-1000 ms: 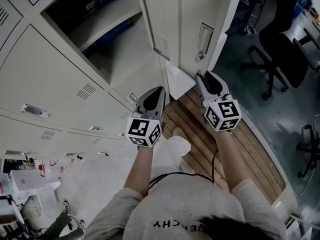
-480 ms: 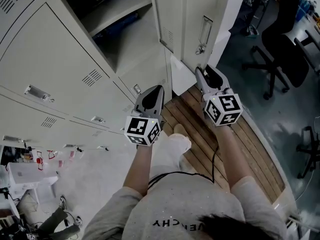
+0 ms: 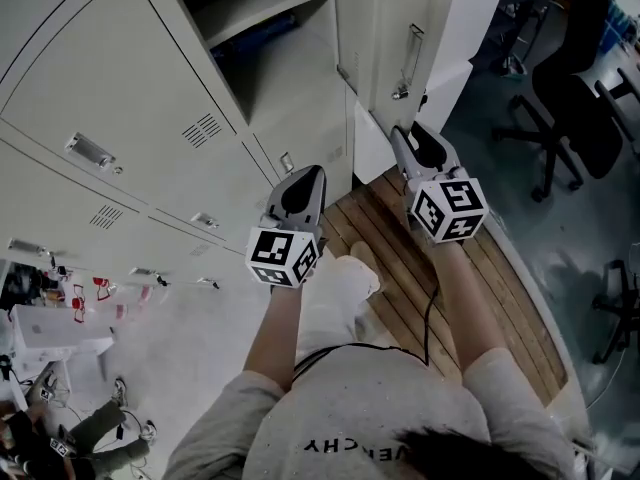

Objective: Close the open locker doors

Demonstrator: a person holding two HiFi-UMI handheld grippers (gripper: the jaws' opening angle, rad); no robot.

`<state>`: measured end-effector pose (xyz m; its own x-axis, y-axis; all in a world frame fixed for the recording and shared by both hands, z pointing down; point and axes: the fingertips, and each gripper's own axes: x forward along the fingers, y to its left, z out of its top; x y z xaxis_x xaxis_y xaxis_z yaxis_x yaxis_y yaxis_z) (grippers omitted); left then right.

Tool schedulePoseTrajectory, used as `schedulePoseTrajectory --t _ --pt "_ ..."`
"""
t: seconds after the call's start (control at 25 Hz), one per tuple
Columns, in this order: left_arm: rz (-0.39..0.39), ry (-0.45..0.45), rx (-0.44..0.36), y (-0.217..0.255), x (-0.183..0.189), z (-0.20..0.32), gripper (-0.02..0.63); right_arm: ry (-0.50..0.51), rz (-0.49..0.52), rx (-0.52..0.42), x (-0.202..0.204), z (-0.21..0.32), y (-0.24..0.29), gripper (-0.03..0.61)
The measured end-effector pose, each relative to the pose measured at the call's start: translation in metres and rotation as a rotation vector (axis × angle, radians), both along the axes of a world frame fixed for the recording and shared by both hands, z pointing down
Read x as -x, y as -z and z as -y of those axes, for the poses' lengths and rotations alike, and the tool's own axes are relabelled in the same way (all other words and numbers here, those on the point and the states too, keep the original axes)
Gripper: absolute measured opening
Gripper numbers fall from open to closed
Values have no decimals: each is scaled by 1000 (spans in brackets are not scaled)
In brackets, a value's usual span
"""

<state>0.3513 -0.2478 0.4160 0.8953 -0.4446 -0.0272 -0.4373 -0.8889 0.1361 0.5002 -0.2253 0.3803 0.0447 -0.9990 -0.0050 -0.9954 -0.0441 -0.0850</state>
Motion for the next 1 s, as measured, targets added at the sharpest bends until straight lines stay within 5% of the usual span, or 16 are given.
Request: schedulePoseTrajectory --t 1.0 --pt "-11 136 4 15 68 71 -2 185 -66 10 107 52 -3 132"
